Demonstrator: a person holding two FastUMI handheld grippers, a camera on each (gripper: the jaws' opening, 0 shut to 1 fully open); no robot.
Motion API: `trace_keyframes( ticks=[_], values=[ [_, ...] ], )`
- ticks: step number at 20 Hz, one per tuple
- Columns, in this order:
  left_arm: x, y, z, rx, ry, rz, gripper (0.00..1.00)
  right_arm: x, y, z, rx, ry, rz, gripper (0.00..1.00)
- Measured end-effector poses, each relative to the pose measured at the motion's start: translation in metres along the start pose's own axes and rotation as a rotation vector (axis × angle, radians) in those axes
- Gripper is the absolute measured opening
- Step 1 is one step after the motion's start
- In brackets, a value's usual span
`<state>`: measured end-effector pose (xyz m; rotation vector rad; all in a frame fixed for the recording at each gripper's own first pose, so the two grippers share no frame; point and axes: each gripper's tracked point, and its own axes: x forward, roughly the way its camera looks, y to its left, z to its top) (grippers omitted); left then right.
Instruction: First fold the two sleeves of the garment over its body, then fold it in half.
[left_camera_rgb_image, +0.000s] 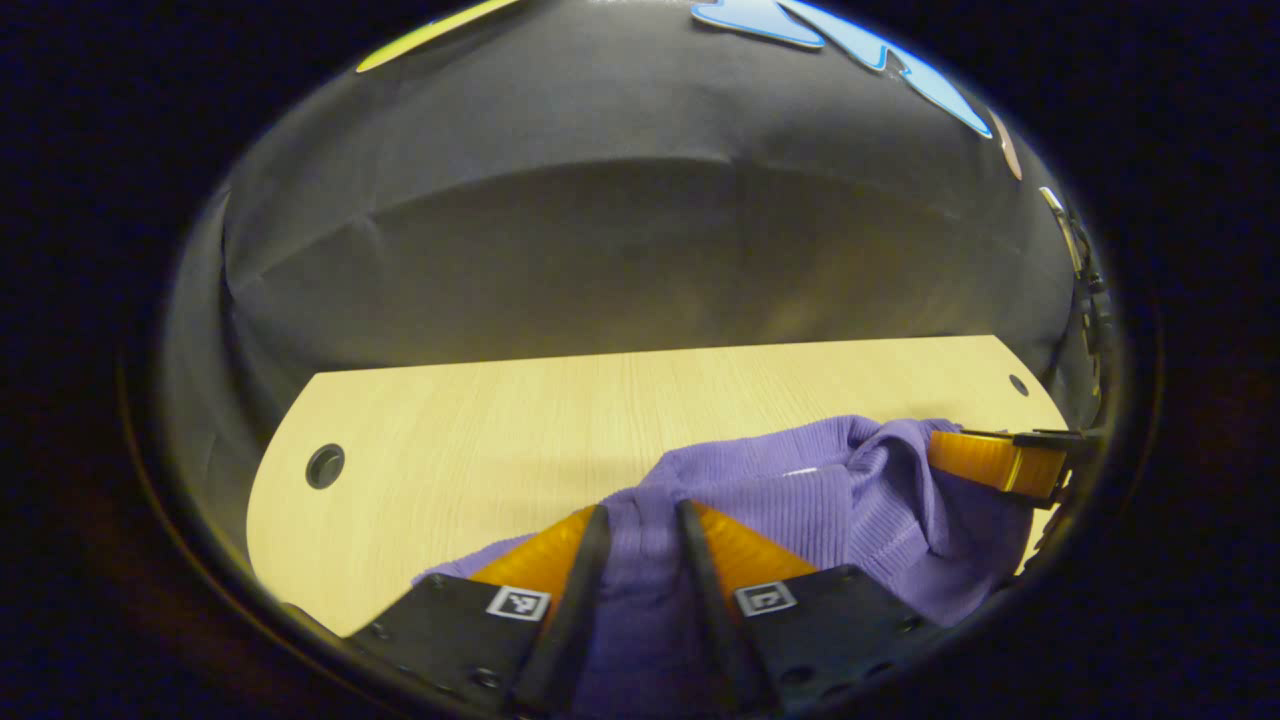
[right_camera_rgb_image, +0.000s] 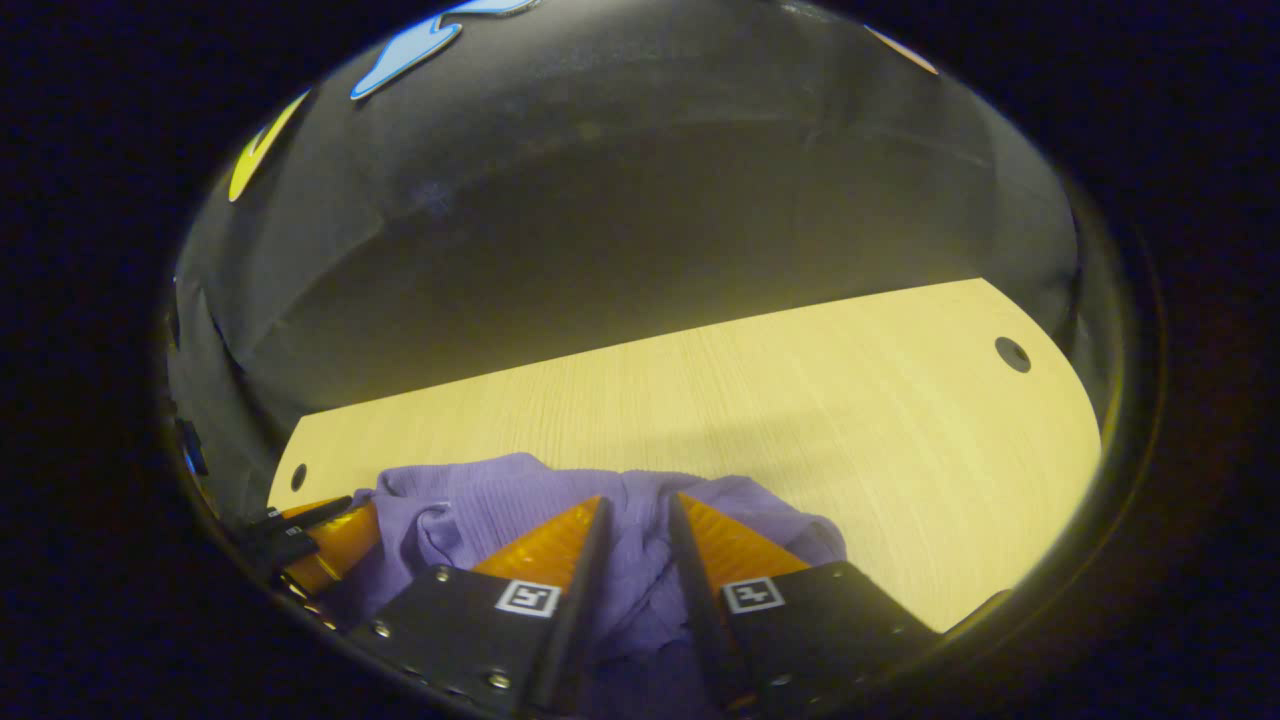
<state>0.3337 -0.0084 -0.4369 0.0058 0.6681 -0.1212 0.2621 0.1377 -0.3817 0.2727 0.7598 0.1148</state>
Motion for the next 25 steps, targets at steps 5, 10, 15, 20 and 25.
trace_keyframes(
  ticks=[5,10,15,20,25],
  values=[
    [-0.025,-0.011,0.013,-0.039,-0.02,-0.021,0.91,-0.03,-0.003,0.013,-0.031,-0.044,-0.005,0.76],
    [-0.077,-0.037,0.048,-0.007,-0.09,-0.045,0.94,-0.081,-0.005,0.032,-0.017,-0.086,0.005,0.76],
    [-0.161,-0.065,0.082,0.02,-0.184,-0.071,0.93,-0.167,0.001,0.06,-0.051,-0.17,0.017,0.76],
    [-0.256,-0.071,0.105,0.032,-0.271,-0.067,0.92,-0.258,0.013,0.078,-0.08,-0.262,0.032,0.75],
    [-0.345,-0.07,0.108,0.058,-0.342,-0.054,0.93,-0.332,0.026,0.078,-0.123,-0.361,0.059,0.75]
  ],
)
